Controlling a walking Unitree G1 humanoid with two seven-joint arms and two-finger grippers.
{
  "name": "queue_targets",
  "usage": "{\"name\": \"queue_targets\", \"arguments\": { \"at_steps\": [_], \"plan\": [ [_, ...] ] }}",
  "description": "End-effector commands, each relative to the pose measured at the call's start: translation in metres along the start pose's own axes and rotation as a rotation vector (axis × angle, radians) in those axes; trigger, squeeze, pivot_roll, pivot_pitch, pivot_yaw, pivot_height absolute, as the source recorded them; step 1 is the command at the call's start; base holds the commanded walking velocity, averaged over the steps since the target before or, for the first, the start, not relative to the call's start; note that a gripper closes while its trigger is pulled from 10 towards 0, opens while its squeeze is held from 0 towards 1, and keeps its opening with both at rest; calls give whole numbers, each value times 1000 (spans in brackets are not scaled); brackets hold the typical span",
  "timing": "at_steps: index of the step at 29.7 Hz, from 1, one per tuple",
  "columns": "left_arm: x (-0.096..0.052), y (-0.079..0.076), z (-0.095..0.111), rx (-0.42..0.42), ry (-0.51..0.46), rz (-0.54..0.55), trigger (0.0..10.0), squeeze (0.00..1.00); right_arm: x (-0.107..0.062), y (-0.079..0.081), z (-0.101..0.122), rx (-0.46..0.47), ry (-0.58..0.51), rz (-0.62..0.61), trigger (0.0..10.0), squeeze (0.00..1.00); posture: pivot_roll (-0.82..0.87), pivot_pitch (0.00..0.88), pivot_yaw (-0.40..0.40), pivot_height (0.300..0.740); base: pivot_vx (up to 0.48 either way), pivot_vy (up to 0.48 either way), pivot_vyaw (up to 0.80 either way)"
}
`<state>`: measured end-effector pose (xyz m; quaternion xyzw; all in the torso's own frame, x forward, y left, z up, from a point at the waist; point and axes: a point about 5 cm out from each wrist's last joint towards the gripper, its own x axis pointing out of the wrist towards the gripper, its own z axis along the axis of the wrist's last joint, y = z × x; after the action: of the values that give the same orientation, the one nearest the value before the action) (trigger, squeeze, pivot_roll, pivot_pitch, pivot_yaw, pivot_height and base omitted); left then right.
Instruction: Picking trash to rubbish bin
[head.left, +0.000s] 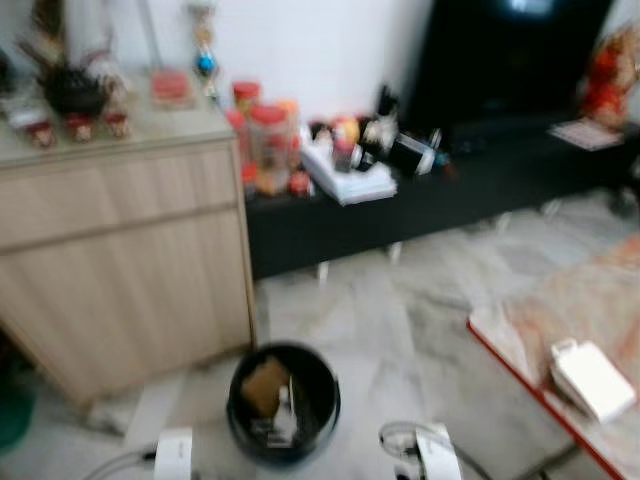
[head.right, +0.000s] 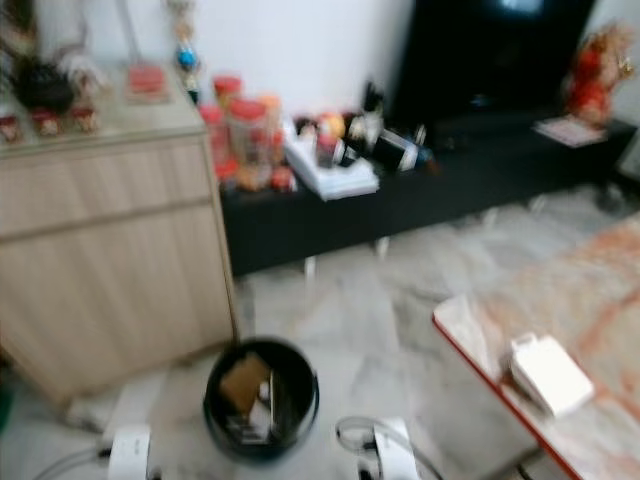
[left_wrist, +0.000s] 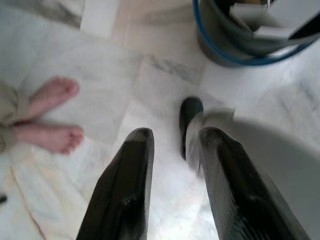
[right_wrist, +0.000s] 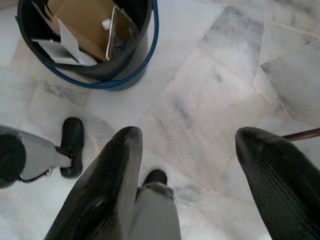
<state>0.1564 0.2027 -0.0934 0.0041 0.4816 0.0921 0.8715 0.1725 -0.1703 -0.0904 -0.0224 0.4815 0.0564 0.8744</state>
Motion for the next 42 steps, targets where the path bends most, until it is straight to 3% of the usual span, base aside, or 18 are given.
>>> {"name": "queue_targets", "arguments": {
  "at_steps": [1, 35, 42],
  "plan": [
    [1, 4, 5, 6, -6, 8, 10000, 0, 1, 3, 9, 5, -27, 7, 10000, 0, -5, 0, -67, 740, 0, 0, 0],
    [1, 3, 6, -6, -15, 2, 10000, 0, 2, 3, 11, 4, -35, 8, 10000, 0, -5, 0, -68, 740, -24, 0, 0],
    [1, 2, 7, -19, -23, -5, 10000, 0, 2, 3, 11, 4, -36, 8, 10000, 0, -6, 0, -70, 740, -327, 0, 0]
  ]
}}
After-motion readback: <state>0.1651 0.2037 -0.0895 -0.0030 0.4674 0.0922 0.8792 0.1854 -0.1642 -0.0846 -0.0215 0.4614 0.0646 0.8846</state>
